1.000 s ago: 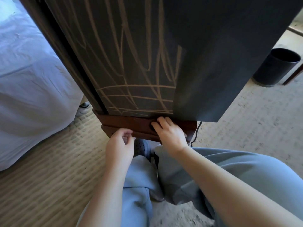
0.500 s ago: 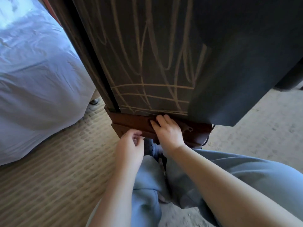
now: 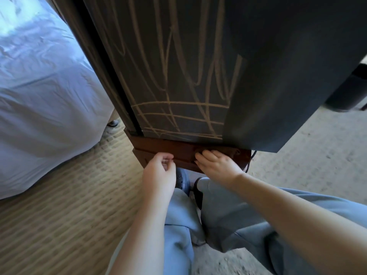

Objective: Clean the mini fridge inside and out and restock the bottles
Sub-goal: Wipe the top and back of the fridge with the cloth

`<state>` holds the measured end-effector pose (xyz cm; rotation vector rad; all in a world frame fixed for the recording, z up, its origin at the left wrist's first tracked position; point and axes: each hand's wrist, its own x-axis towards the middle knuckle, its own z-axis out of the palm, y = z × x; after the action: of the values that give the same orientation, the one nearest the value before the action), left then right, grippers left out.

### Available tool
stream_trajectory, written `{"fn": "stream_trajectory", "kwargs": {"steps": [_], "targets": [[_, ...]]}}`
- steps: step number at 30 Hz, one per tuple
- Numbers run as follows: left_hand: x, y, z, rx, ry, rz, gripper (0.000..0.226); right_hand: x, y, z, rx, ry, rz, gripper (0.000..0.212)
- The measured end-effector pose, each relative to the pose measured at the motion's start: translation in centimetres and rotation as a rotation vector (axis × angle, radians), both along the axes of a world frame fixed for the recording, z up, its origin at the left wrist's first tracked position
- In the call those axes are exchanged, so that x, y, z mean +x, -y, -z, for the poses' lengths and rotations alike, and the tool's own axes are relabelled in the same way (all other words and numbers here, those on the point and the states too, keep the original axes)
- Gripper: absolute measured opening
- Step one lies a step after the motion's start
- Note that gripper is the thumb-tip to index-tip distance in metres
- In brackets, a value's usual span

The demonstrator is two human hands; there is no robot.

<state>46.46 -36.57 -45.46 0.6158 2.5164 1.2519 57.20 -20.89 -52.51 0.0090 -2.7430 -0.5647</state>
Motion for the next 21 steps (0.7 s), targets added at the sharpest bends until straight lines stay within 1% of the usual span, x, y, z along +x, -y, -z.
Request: {"fn": "stream_trajectory", "kwargs": {"steps": [3, 6, 8, 12, 14, 16, 18, 21], "targets": [[0.5, 0.3, 0.0, -0.034, -0.001, 0.031, 0.014, 3.9, -0.7, -1.7, -0.018, -0.053, 0.065, 0.045], [1.2, 0.9, -0.4, -0.09, -0.018, 0.073, 0.014, 6.0, -1.0, -5.3, -0.117, -0.195, 0.178, 0.039], [1.7, 1.2, -0.7, -0.109, -0.033, 0.081, 0.013, 6.7, -1.3, -8.9, -0.146, -0.339, 0.191, 0.039], [2.2, 0.9, -1.0, -0.075, -0.048, 0.081, 0.014, 6.8, -2.8, -16.4, -0.111, -0.729, 0.19, 0.032], [2.3, 0.5, -0.9, -0.083, -0.049, 0.093, 0.016, 6.1, -3.1, -17.3, -0.112, -0.816, 0.179, 0.032], [2.3, 0.1, -0.7, -0.096, -0.046, 0.113, 0.017, 5.3, -2.9, -15.5, -0.097, -0.765, 0.175, 0.037], [2.1, -0.3, -0.5, -0.082, -0.054, 0.117, 0.017, 4.6, -2.6, -11.9, -0.074, -0.604, 0.157, 0.04], [1.8, -0.7, -0.3, -0.096, -0.079, 0.115, 0.018, 3.5, -1.9, -6.7, -0.083, -0.332, 0.1, 0.037]]}}
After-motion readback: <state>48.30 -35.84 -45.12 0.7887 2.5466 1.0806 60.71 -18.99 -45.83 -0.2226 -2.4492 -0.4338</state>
